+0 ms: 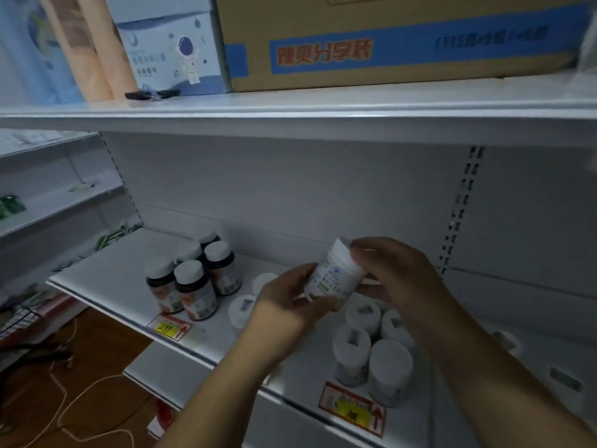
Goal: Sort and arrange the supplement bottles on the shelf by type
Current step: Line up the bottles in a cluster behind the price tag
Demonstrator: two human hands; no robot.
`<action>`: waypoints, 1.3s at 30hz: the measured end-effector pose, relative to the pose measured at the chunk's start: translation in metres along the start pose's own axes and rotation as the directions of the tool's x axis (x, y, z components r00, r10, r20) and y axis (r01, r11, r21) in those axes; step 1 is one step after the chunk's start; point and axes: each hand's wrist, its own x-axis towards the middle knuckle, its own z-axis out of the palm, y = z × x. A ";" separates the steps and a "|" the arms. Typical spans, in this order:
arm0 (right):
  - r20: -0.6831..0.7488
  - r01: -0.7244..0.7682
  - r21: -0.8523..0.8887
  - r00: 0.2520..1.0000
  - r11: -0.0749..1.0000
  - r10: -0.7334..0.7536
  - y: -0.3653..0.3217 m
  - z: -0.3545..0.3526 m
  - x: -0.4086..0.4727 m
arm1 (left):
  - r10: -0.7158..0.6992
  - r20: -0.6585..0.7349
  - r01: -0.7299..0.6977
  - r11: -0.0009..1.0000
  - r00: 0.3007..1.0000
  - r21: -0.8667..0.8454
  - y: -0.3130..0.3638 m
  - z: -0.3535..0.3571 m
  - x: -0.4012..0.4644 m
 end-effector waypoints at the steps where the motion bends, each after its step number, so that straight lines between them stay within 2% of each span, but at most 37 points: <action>1: -0.003 0.004 -0.024 1.000 1.000 -0.004 0.002 0.009 0.009 | -0.005 0.009 0.004 1.000 1.000 0.017 -0.005 -0.010 0.010; 4: -0.052 0.068 -0.141 0.996 0.988 -0.076 0.009 0.040 0.042 | -0.033 0.144 0.013 0.991 0.989 0.135 -0.018 -0.050 0.046; 6: -0.107 0.107 -0.246 0.985 0.963 -0.136 0.017 0.060 0.069 | -0.146 0.212 0.095 0.968 0.966 0.233 -0.025 -0.083 0.073; 7: -0.125 0.115 -0.328 0.979 0.938 -0.163 0.022 0.069 0.085 | -0.195 0.222 0.134 0.955 0.955 0.263 -0.029 -0.100 0.086; 9: -0.124 0.088 -0.523 0.976 0.848 -0.178 0.037 0.083 0.114 | -0.203 0.238 0.119 0.938 0.950 0.325 -0.035 -0.127 0.110; 14: -0.069 -0.092 -0.701 0.996 0.707 0.061 0.081 0.102 0.151 | -0.193 0.321 0.048 0.910 0.927 0.411 -0.051 -0.169 0.145; 18: -0.032 -0.156 -0.723 0.981 0.673 0.193 0.106 0.106 0.147 | -0.212 0.354 0.049 0.907 0.911 0.418 -0.064 -0.181 0.152; 25: 0.022 -0.170 -0.709 0.965 0.684 0.263 0.121 0.096 0.142 | -0.201 0.293 0.079 0.922 0.935 0.379 -0.053 -0.194 0.144; 35: 0.014 -0.119 -0.756 0.980 0.643 0.198 0.131 0.102 0.143 | -0.140 0.171 0.077 0.940 0.975 0.333 -0.027 -0.226 0.116; 39: -0.051 -0.202 -0.663 0.973 0.720 0.226 0.117 0.112 0.147 | -0.114 0.151 0.066 0.954 0.982 0.294 -0.025 -0.255 0.124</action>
